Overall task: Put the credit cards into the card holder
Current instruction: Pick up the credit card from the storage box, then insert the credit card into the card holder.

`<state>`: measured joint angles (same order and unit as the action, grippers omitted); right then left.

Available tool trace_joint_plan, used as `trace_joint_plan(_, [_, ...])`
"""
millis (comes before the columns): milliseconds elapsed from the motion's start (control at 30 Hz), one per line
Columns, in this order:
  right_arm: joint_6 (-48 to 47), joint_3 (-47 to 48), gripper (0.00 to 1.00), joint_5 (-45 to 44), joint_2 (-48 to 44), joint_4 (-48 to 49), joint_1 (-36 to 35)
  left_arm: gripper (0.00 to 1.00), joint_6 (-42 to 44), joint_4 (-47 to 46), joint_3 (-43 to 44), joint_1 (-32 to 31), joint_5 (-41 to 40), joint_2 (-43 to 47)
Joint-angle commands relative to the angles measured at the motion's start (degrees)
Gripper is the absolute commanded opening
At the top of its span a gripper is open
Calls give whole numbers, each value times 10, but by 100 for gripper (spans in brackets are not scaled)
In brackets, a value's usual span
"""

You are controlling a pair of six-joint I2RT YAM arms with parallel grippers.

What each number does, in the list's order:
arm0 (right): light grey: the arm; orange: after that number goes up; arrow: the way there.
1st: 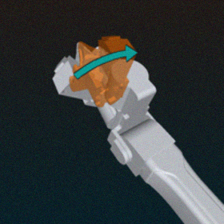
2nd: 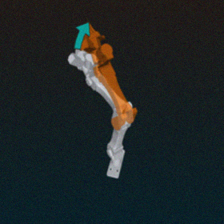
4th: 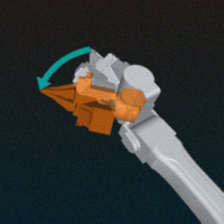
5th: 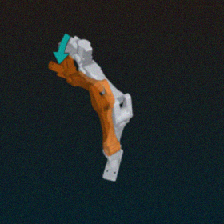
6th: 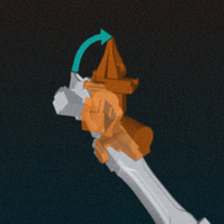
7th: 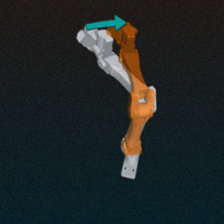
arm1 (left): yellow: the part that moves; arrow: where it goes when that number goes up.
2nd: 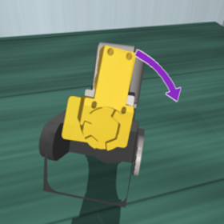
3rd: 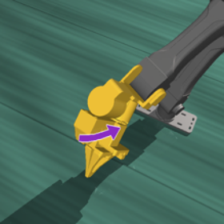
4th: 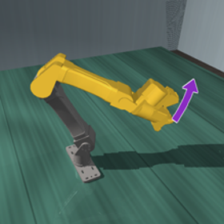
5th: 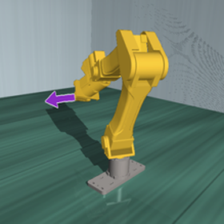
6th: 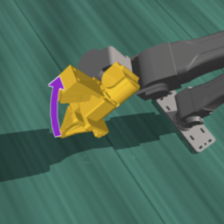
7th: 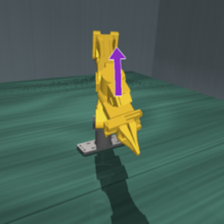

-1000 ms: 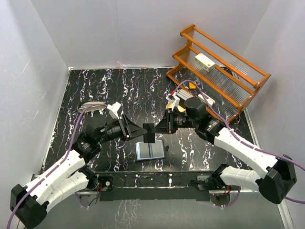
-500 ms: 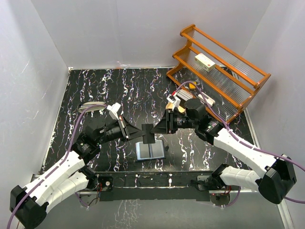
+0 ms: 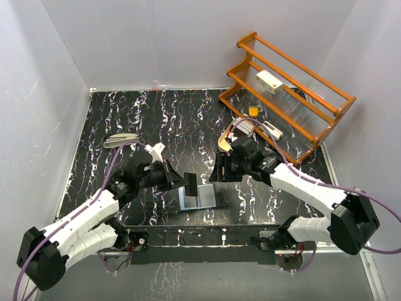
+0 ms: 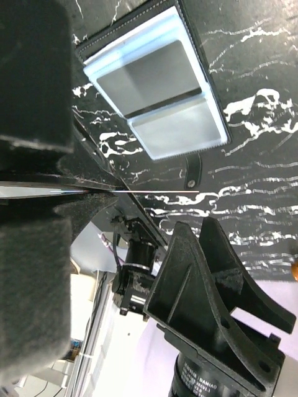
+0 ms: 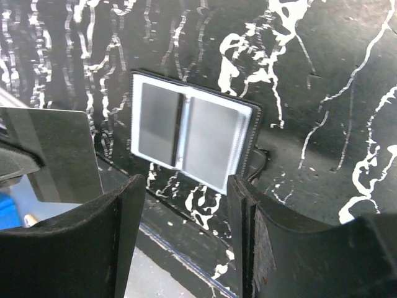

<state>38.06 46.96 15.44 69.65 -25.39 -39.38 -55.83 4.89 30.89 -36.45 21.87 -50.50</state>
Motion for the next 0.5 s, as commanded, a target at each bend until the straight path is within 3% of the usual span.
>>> trace_joint_plan(0, [-28, 4, 54, -54, 26, -20, -2, 0, 12, -19, -12, 1, 7, -40])
trace_joint_plan(200, [-46, 6, 53, -73, 81, -25, -11, 0, 6, -56, -27, 1, 19, -89])
trace_joint_plan(467, [-53, -4, 39, -72, 127, 2, -34, 0, -5, -112, -54, 1, 41, -138])
